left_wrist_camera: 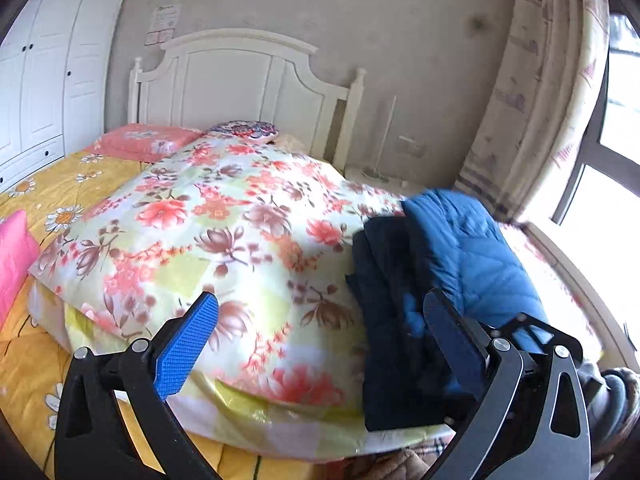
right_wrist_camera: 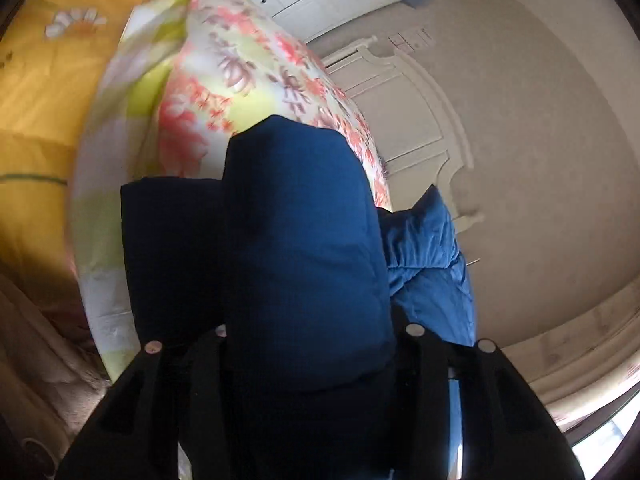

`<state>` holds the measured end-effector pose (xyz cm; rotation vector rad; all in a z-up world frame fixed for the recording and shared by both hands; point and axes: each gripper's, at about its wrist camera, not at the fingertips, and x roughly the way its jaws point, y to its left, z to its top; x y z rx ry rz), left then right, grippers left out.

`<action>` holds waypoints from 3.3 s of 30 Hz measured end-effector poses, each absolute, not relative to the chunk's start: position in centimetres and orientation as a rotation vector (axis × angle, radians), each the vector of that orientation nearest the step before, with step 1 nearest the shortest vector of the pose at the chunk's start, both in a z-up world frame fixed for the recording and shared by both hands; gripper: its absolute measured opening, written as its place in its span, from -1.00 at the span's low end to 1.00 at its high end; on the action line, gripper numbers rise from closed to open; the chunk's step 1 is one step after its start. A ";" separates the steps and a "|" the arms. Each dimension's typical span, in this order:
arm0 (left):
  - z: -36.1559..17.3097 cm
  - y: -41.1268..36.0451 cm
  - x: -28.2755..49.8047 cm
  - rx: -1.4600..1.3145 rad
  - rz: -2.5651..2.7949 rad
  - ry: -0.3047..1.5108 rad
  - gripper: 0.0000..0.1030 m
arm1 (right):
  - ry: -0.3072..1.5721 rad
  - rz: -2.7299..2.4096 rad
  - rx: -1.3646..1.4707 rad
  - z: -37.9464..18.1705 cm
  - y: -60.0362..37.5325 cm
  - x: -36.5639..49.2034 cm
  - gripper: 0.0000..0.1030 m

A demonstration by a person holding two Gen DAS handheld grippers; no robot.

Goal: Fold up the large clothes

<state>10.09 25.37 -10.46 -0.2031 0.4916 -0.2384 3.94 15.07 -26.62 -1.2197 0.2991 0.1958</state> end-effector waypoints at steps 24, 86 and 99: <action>-15.9 10.7 29.8 0.072 -0.497 0.717 0.91 | 0.330 0.589 -0.679 -17.4 0.9 -2.6 0.32; -16.3 13.1 29.3 -0.003 -0.323 0.660 0.91 | 0.645 0.287 -0.272 -12.2 -7.2 24.6 0.17; -12.1 12.5 25.2 0.199 -0.113 0.582 0.91 | 0.738 0.347 -0.362 -16.5 -6.9 21.2 0.20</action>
